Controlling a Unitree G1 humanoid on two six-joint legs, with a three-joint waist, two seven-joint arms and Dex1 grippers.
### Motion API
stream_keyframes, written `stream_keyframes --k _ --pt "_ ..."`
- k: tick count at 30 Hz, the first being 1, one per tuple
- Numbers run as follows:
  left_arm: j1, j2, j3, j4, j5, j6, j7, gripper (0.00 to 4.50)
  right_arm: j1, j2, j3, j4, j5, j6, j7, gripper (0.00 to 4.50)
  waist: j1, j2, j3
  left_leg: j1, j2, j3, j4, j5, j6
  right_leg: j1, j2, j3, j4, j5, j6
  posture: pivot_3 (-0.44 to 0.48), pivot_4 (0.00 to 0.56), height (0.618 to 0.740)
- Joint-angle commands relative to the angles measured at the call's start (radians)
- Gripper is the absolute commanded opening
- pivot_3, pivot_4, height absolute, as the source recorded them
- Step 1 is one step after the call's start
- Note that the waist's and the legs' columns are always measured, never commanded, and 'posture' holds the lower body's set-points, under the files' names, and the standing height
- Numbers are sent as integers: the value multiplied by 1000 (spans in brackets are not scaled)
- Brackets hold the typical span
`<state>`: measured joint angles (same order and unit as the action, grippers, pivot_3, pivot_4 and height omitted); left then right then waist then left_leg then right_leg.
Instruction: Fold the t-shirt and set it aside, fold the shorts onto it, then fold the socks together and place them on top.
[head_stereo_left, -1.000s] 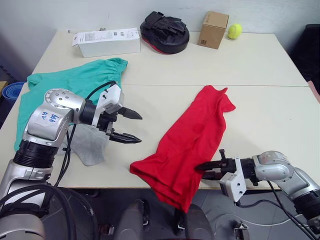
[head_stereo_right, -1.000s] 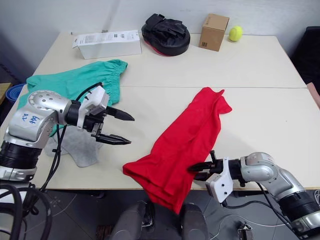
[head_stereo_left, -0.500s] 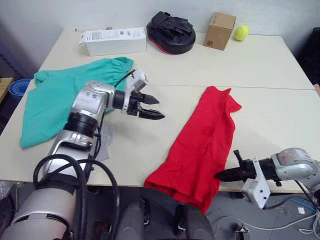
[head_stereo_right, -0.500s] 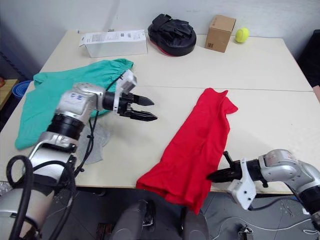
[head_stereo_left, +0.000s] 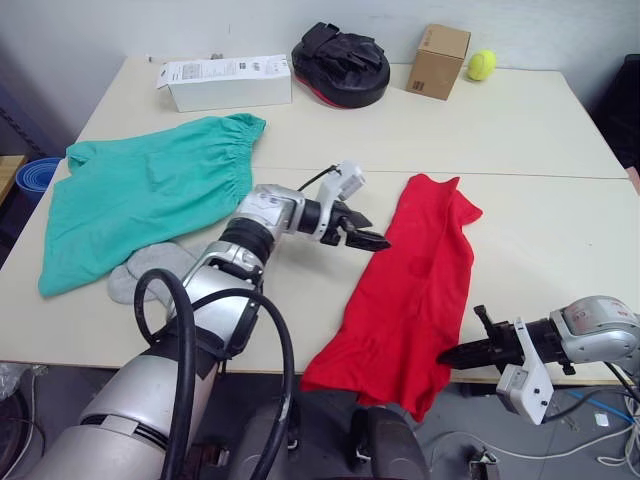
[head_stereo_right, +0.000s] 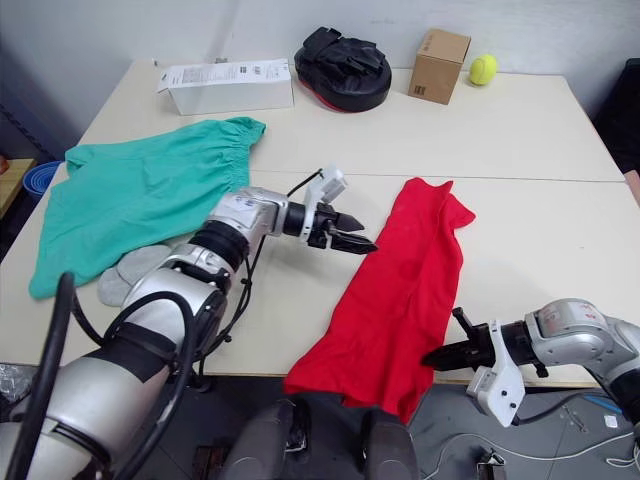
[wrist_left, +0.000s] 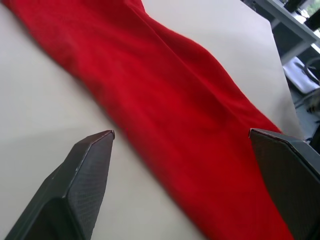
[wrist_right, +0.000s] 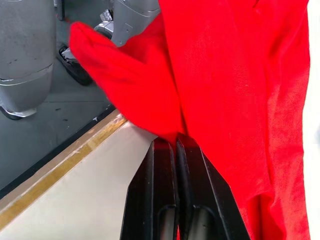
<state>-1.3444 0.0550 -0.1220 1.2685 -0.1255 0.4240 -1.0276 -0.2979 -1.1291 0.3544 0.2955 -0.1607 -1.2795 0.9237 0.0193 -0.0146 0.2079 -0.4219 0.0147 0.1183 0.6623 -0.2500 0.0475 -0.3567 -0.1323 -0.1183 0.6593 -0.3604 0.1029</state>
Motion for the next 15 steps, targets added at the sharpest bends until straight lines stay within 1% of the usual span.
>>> stream_keyframes --k 1,5,7,10,15 --pt "-33 -30 48 33 10 -5 69 4500 17 -28 -7 -65 13 37 -11 14 -2 0 0 0 0 0 0 0 0 0 0 0 0 0 0 0 150 740" --pt "-38 -56 65 59 43 24 122 4500 43 -49 -30 -140 33 96 -17 14 -4 0 0 0 0 0 0 0 0 0 0 -1 0 0 0 0 150 740" --pt "-36 -59 67 63 57 24 127 4500 59 -59 -41 -171 40 119 -21 14 -4 0 0 0 0 0 0 0 0 0 0 -1 0 0 0 0 150 740" --pt "-37 -65 91 67 59 42 117 3916 85 -74 -57 -209 46 148 -30 0 -4 0 0 0 0 0 0 0 0 0 0 -1 0 0 0 0 150 740" --pt "-39 -76 133 69 48 75 115 2331 106 -79 -74 -239 45 171 -32 0 0 0 0 0 0 0 0 0 0 0 0 0 0 0 0 0 150 740"
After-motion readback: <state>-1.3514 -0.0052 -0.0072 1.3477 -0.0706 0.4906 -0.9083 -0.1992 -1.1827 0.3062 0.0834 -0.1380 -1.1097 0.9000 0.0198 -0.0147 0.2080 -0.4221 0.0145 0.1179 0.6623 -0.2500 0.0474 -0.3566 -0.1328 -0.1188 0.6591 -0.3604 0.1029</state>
